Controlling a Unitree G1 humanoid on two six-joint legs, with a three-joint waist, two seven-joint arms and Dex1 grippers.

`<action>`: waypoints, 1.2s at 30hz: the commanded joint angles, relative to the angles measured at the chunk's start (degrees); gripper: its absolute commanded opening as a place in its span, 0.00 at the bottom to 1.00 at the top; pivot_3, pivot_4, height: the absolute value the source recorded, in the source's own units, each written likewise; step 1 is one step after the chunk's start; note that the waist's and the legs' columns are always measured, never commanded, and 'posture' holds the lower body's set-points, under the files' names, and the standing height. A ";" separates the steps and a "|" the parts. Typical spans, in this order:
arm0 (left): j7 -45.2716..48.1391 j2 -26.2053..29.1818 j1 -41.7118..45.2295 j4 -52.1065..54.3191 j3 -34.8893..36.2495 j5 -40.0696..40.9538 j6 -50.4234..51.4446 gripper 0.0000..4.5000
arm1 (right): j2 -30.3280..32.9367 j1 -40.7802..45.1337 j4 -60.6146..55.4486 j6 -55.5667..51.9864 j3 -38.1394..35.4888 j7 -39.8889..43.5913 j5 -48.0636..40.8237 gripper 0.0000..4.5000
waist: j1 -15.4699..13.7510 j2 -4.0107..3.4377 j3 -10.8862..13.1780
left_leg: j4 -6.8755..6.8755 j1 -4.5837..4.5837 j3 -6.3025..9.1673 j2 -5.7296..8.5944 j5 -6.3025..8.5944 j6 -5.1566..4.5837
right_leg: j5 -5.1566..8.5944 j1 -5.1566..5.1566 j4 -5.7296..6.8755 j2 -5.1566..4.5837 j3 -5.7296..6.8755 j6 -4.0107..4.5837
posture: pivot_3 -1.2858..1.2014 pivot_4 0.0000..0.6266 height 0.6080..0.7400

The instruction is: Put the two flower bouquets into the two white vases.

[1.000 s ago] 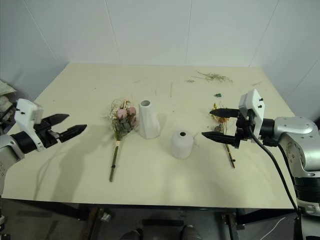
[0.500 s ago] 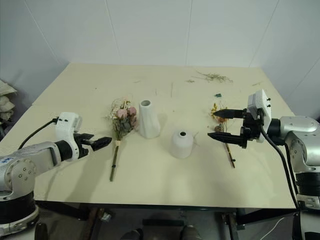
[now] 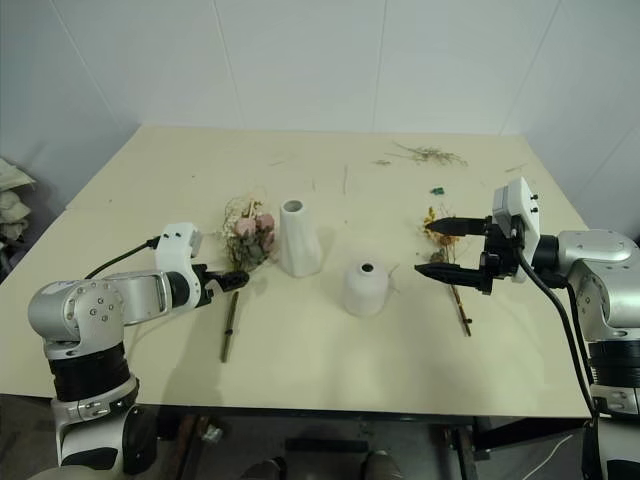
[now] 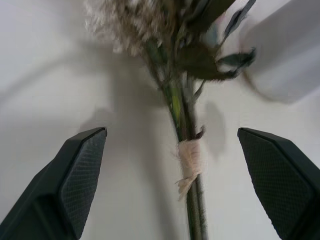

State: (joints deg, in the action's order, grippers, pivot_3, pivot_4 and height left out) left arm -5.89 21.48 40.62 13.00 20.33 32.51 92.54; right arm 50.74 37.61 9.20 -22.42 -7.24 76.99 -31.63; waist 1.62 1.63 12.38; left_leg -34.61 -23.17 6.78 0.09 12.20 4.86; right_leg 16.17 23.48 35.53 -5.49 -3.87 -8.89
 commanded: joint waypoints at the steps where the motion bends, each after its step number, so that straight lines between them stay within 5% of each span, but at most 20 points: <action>1: -2.78 1.66 1.67 -0.71 -0.51 4.42 -0.04 1.00 | 0.69 0.15 -0.94 0.68 -2.56 1.64 -1.58 0.99 | -0.02 0.00 0.00 | -0.01 0.00 0.00 0.00 0.00 0.00 | 0.00 0.00 0.00 0.00 0.00 0.00 | 0.52 0.24 1.00; 5: -5.36 2.76 1.78 -2.99 -2.10 8.87 -0.04 1.00 | 0.79 -0.15 -0.96 0.94 -2.70 1.47 -1.27 0.99 | 0.03 0.00 0.00 | -0.05 -0.01 0.00 0.00 0.00 0.00 | -0.01 0.00 0.02 0.00 0.00 -0.01 | 0.52 0.24 1.00; 8: -6.79 2.89 2.72 -5.34 -3.94 10.02 -0.04 0.87 | 0.95 -0.55 -1.12 1.12 -3.15 1.17 -1.14 1.00 | -0.03 0.00 0.00 | -0.08 -0.01 0.00 0.01 0.00 0.00 | -0.01 -0.01 0.02 0.00 0.00 -0.02 | 0.52 0.24 1.00; 21: -10.40 5.48 5.39 -9.81 -3.53 13.73 -0.04 0.01 | 1.79 -2.39 -2.35 0.40 -5.21 0.17 -1.17 1.00 | -0.04 0.00 0.00 | -0.14 -0.03 0.00 0.01 0.01 0.00 | -0.02 -0.02 0.03 0.00 -0.01 -0.03 | 0.52 0.24 1.00; 28: -9.45 6.60 9.11 -11.86 -0.72 7.69 -0.04 0.01 | 1.68 -3.50 -3.66 0.03 -6.56 -1.08 -1.70 1.00 | 0.00 0.00 0.00 | -0.12 -0.03 -0.01 0.01 0.01 0.00 | -0.02 -0.01 0.02 0.00 -0.01 -0.03 | 0.52 0.24 1.00; 36: 5.50 8.41 12.70 -16.60 -5.93 -4.95 -40.09 0.01 | 1.35 -6.26 -6.91 -1.04 -11.48 -3.30 -4.67 1.00 | -0.20 0.00 0.00 | -0.11 -0.06 -0.02 0.01 -0.01 0.08 | -0.02 -0.01 -0.04 0.00 -0.01 -0.03 | 0.52 0.24 1.00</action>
State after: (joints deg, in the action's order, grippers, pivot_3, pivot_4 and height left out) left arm -4.04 29.07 51.37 -3.49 14.81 29.70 60.35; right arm 51.12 31.17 4.74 -22.87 -15.87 74.26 -34.08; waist 1.42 1.63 12.38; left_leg -34.71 -23.23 6.75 0.10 12.20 4.94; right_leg 16.15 23.47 35.47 -5.48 -3.87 -8.92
